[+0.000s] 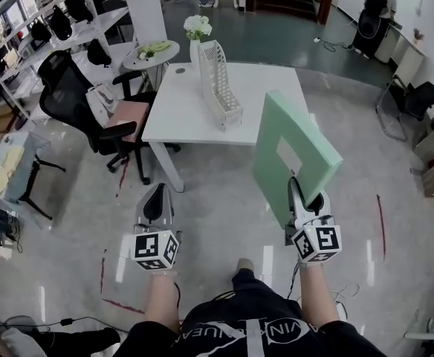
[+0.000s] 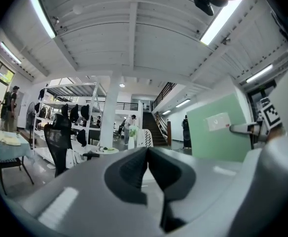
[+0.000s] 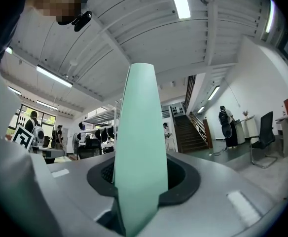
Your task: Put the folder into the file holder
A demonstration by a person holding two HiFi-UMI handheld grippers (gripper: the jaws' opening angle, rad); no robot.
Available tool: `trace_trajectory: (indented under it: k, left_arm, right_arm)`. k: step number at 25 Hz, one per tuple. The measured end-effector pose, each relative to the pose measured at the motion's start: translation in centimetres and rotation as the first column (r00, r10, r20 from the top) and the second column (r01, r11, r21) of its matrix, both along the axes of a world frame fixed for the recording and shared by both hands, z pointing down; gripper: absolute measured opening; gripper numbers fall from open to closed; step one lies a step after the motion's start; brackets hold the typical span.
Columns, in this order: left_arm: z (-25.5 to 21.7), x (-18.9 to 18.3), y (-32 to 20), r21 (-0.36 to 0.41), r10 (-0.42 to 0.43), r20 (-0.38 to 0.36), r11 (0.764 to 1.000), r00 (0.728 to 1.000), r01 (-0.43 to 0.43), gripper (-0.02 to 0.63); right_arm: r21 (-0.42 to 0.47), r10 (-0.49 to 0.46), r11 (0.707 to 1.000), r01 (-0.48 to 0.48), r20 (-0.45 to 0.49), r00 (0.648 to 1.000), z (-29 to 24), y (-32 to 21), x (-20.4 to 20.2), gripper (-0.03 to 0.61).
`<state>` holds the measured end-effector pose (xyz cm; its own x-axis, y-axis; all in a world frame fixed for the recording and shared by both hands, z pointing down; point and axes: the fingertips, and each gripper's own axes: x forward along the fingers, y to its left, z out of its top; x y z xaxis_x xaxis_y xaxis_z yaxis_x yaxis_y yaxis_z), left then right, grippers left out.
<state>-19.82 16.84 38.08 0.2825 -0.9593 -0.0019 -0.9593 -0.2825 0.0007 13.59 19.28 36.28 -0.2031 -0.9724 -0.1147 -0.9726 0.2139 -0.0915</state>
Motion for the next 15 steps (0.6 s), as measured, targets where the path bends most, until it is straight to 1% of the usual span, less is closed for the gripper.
trace_trajectory:
  k: [4, 10, 15]
  left_arm:
    - [-0.2, 1.0, -3.3, -0.004, -0.038, -0.003, 0.999, 0.999, 0.038, 0.000]
    - [-0.8, 3.3, -7.5, 0.025, -0.079, -0.019, 0.996, 0.997, 0.080, 0.000]
    - [0.0, 5.4, -9.7, 0.031, -0.090, -0.019, 0.995, 0.996, 0.091, 0.000]
  right_arm:
    - [0.008, -0.045, 0.999, 0.045, -0.004, 0.999, -0.7, -4.1, 0.6, 0.170]
    - [0.026, -0.098, 0.995, 0.098, -0.016, 0.995, -1.3, -9.2, 2.4, 0.170]
    - [0.035, -0.135, 0.990, 0.136, -0.027, 0.990, -1.0, -12.4, 3.5, 0.170]
